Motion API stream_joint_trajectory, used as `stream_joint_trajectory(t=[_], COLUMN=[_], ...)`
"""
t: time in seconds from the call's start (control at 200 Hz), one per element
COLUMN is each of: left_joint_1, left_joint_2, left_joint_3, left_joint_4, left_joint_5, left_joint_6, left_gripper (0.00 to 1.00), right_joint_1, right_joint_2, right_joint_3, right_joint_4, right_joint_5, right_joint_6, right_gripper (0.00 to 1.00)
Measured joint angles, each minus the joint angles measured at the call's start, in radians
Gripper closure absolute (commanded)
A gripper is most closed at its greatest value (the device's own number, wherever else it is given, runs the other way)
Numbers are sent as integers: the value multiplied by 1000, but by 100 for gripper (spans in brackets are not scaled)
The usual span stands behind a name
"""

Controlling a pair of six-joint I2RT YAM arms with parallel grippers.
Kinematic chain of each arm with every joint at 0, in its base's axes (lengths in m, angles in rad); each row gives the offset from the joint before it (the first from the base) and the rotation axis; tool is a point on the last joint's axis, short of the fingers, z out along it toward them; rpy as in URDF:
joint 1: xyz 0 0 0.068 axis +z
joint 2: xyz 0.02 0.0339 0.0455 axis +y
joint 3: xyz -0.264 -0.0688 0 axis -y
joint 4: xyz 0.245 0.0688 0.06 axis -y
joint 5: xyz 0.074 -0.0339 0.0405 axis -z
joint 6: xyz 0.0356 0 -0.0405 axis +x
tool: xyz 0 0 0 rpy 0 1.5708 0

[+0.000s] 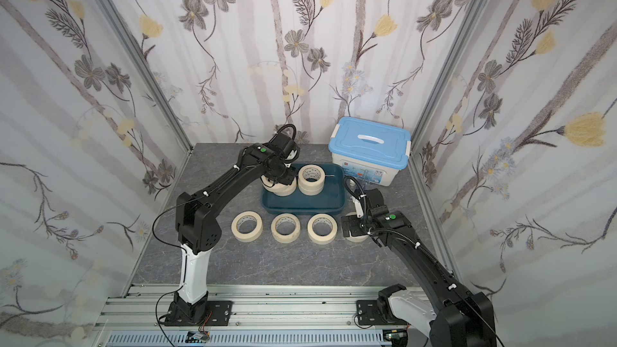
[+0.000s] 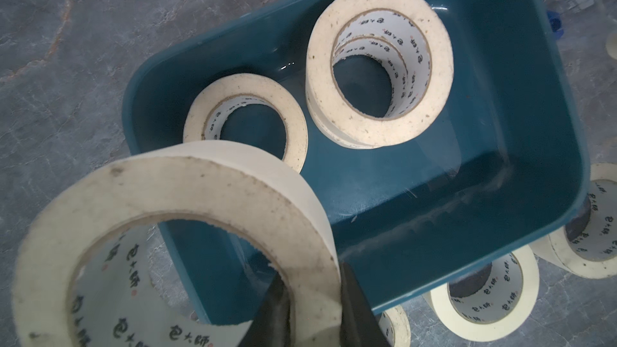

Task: Take out the art tape in the storage box
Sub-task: Pick up the art tape from the storage box.

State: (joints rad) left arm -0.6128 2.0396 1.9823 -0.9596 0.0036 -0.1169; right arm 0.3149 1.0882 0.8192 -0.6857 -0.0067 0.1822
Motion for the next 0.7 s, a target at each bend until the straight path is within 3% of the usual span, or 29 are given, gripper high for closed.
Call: stream_joint_trajectory(t=[0.699], left_joint_1=[-25], left_joint_2=[-480], left_joint_3=[-672], left_joint_4=[119], left_joint_5=[-18], left_joint_6=[-198], left_gripper=[85], right_joint_1=[-19], right_joint_2=[38], right_joint_3=[38], right_joint_4=[7], right_joint_5=[10], right_joint_6=[-11], right_gripper=[0])
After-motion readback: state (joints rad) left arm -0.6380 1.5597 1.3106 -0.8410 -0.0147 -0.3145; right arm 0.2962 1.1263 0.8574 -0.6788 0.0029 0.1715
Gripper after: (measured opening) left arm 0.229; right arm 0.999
